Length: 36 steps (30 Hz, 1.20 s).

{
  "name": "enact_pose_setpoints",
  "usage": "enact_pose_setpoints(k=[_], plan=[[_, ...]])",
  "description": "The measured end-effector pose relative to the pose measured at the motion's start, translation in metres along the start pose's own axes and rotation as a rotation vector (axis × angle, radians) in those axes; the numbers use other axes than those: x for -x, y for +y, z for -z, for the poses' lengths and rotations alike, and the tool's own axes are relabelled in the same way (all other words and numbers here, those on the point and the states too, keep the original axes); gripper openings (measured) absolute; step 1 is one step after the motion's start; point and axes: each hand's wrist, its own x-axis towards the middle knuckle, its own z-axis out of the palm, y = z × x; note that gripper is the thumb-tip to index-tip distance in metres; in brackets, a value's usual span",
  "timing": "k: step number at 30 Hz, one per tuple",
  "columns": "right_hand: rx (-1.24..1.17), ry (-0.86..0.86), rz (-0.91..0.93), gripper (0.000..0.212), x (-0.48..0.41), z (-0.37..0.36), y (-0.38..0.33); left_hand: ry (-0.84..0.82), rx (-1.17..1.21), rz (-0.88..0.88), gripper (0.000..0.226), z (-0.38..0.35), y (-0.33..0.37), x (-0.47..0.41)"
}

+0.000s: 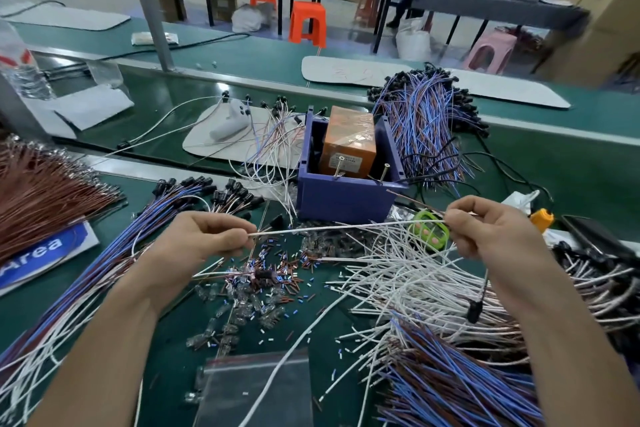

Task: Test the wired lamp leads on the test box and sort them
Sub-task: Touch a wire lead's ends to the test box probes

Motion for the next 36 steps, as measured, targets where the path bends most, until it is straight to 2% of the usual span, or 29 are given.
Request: enact_pose_setpoints(k=[6,11,14,16,19,22,23,26,29,32,34,36], plan=[[-0.171,-0.040,-0.106,0.017,0.001,-0.001,0.007,0.070,0.363,0.052,0.018,-0.001,-0.006,-0.001],[-0.170,-0.012,-0.095,0.020,0.007,-0.011,0.010,0.127,0.573,0.070,0.019,-0.008,-0.006,-0.004],[-0.209,-0.012,-0.082,0.020,0.010,-0.013,0.009,0.248,0.420,0.051,0.018,-0.011,-0.007,-0.006],[-0.256,-0.030,-0.059,0.020,0.012,-0.016,0.008,0.378,0.265,-0.011,0.012,-0.015,-0.005,-0.009],[-0.343,-0.022,-0.058,0.025,0.014,-0.024,0.007,0.573,0.065,-0.096,0.017,-0.017,-0.002,-0.013],[-0.437,0.047,-0.094,0.027,0.013,-0.020,0.005,0.783,-0.273,-0.114,0.015,-0.004,-0.006,-0.011],[-0.457,0.056,-0.096,0.027,0.013,-0.017,0.005,0.808,-0.430,-0.104,0.015,0.000,-0.006,-0.009],[-0.473,0.044,-0.088,0.026,0.011,-0.012,0.005,0.738,-0.821,0.002,0.030,-0.008,-0.003,0.000],[-0.481,0.034,-0.094,0.029,0.012,-0.020,0.007,0.721,-0.931,0.018,0.061,-0.038,-0.002,0.008],[-0.508,0.043,-0.096,0.033,0.014,-0.026,0.009,0.643,-0.742,-0.052,0.082,-0.066,-0.001,0.018],[-0.514,0.036,-0.086,0.030,0.016,-0.029,0.011,0.438,-0.616,-0.052,0.084,-0.083,-0.001,0.020],[-0.523,0.009,-0.078,0.028,0.018,-0.031,0.011,0.194,-0.277,0.088,0.076,-0.100,0.002,0.017]])
